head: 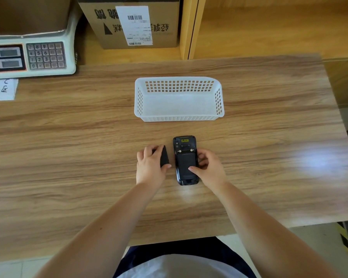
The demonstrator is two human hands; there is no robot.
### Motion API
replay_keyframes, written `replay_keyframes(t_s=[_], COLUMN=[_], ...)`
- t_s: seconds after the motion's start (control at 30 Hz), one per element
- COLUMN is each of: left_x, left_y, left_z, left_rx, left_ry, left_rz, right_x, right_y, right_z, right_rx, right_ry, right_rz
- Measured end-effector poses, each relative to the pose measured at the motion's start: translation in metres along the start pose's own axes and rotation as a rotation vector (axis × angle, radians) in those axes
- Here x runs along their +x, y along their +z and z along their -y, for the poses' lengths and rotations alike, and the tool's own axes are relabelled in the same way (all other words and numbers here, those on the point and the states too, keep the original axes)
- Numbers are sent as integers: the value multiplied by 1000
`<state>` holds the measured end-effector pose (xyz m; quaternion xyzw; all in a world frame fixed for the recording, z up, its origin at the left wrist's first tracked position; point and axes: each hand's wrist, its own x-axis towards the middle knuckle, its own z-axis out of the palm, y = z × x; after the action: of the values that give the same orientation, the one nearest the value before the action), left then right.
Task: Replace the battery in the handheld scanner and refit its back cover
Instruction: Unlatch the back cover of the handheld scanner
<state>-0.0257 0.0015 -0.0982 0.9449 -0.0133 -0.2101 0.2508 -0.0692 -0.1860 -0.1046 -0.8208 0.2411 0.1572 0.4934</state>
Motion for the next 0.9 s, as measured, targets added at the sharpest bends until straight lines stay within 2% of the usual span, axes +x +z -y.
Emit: replay_keyframes(t_s=[0.23, 0.33, 0.47, 0.6, 0.9], left_x=[0, 2, 21, 37, 44], left_y=[-9, -14, -14, -11, -5], left_z=[10, 8, -13, -27, -26], left_rx=[81, 23, -102, -75, -61], left_ry=[21, 39, 103, 154, 204], left_rz=[45, -14, -61, 26, 35], right_x=[2, 6, 23, 40, 55], right_y=[-4, -12, -26, -31, -37], right_z=[0, 5, 16, 23, 28], right_rx=[-2, -33, -214, -387, -623], right_ry=[1, -31, -144, -227, -396], right_rz=[27, -9, -30, 36, 181])
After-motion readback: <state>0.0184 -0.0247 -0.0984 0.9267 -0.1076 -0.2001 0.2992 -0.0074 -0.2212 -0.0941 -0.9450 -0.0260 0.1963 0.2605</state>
